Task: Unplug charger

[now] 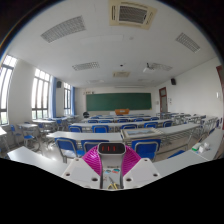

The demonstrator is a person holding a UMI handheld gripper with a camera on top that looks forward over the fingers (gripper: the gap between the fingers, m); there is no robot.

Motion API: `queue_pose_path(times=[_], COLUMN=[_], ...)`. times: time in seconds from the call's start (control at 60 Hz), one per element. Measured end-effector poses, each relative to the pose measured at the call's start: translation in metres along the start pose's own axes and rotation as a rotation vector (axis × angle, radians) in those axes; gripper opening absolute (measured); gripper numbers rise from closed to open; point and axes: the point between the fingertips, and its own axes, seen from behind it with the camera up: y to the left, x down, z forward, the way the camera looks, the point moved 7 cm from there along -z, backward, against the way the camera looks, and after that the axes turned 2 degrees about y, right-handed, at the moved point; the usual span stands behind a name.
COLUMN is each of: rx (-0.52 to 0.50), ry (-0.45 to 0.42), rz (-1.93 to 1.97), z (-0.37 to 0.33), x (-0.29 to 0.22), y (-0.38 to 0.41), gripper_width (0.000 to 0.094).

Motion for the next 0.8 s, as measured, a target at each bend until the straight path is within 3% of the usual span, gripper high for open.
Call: queue_pose_path(times=[0.067, 0.133, 0.35, 0.433, 0.567, 0.633, 0.667, 0.75, 0.8], rx=[0.037, 0.086, 0.178, 0.170, 0.151, 0.146, 0.147, 0.156, 0.153], ry=[-0.015, 0.037, 0.429, 0.521, 0.598, 0.581, 0.572, 0.553, 0.536], rz=[0.021, 0.029, 0.013, 0.005, 0.015, 0.008, -0.002, -0.034, -0.044], z=[0.008, 0.016, 0.024, 0.018, 0.019, 0.024, 0.023, 0.024, 0.022], x=[-0.028, -0.006, 0.180, 0.210, 0.255, 0.255, 0.256, 0.247, 0.241], y=[-0.036, -0.087, -0.203, -0.213, -0.227, -0.231, -0.233, -0.241, -0.242], gripper_width=[0.0216, 0.0217, 0.0245, 0.0298, 0.0379, 0.0420, 0.0457, 0.0698, 0.0793])
